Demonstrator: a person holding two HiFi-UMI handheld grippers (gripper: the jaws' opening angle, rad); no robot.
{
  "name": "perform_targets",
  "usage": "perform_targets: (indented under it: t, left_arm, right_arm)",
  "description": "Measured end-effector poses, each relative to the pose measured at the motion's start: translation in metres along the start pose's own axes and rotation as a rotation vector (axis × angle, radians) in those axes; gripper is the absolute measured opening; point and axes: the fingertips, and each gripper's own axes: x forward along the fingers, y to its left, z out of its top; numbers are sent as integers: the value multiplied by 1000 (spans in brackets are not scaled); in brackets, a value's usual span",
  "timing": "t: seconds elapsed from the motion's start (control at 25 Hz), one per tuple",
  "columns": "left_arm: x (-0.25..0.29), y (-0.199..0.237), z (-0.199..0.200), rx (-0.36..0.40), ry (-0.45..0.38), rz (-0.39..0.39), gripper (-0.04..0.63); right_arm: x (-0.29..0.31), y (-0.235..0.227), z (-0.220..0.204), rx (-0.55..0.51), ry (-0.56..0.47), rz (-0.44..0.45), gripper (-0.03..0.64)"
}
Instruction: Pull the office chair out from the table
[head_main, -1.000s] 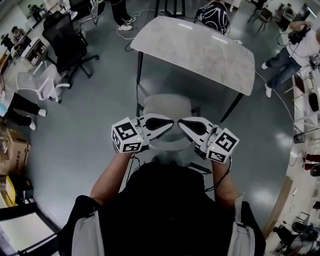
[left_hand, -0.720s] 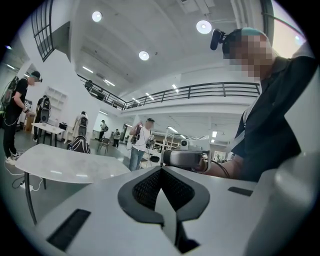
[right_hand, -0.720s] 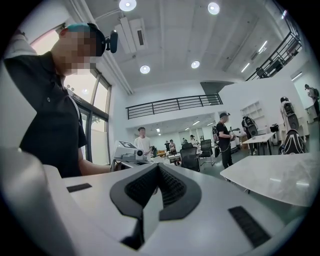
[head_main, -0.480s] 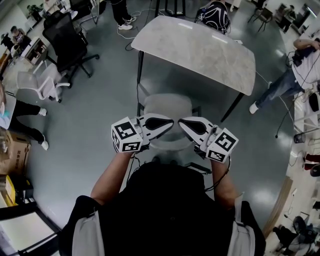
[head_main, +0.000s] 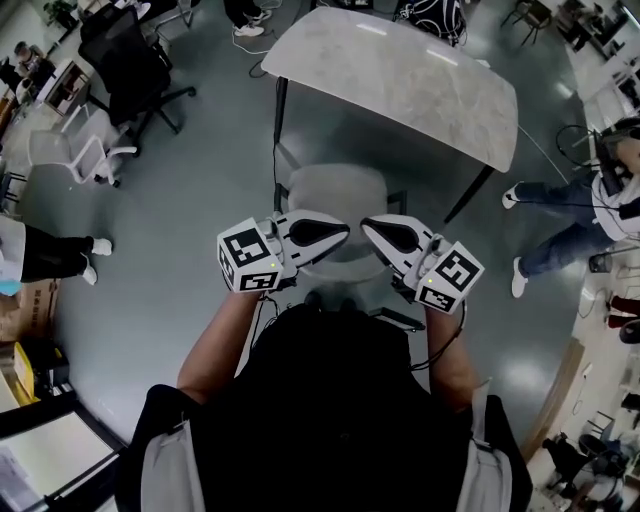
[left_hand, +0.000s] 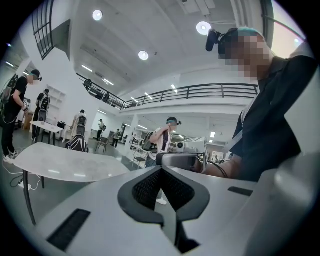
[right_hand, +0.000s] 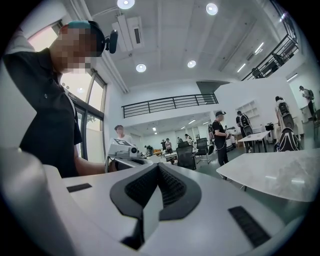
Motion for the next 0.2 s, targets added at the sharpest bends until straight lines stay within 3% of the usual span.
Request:
perform_targets:
  t: [0.2]
  left_arm:
    - [0, 5, 1, 3, 0, -2, 12]
  right_arm:
    - [5, 0, 4, -27, -16, 17, 18]
